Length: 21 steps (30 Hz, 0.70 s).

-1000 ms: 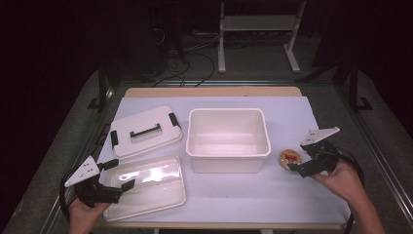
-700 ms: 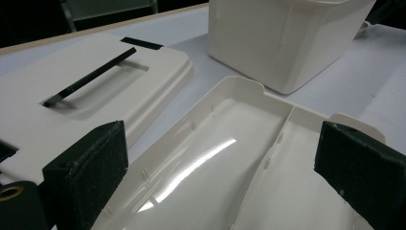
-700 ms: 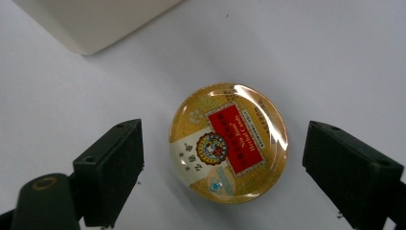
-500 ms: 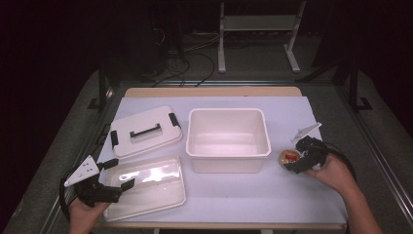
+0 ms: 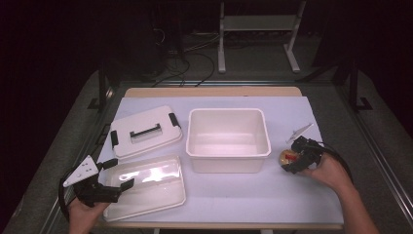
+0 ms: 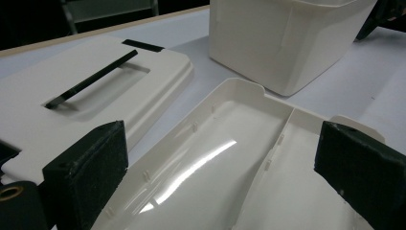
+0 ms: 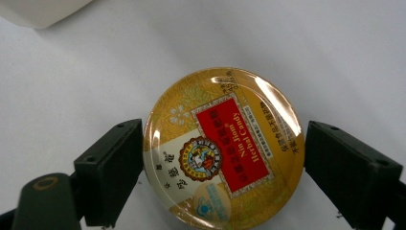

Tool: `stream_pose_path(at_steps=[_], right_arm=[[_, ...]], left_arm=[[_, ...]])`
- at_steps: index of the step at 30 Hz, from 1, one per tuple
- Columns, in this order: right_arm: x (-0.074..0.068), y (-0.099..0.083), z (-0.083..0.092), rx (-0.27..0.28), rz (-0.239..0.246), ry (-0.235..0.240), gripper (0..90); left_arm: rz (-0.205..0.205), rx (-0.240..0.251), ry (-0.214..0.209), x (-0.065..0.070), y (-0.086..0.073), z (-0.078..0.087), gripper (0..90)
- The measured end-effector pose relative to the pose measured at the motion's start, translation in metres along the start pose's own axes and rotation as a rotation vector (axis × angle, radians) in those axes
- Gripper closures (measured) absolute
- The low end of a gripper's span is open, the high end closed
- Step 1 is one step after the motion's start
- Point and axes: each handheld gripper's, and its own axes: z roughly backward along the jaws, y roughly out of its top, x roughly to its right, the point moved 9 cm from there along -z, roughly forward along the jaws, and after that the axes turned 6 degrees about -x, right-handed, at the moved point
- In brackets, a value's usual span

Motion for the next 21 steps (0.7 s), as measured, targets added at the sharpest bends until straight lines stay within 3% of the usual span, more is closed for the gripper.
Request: stream_pose_path(at_steps=[16,21], right_arm=[[-0.002,-0.001,-0.002,-0.017,0.019,-0.001,20.0],[-0.004,-0.001,0.007,0.014,0.02,0.013,20.1]], left_arm=[[0.005,0.012,0.007,-0.002,0.0,0.003,3.8],[0.005,0.013,0.009,-0.003,0.0,0.003,3.8]])
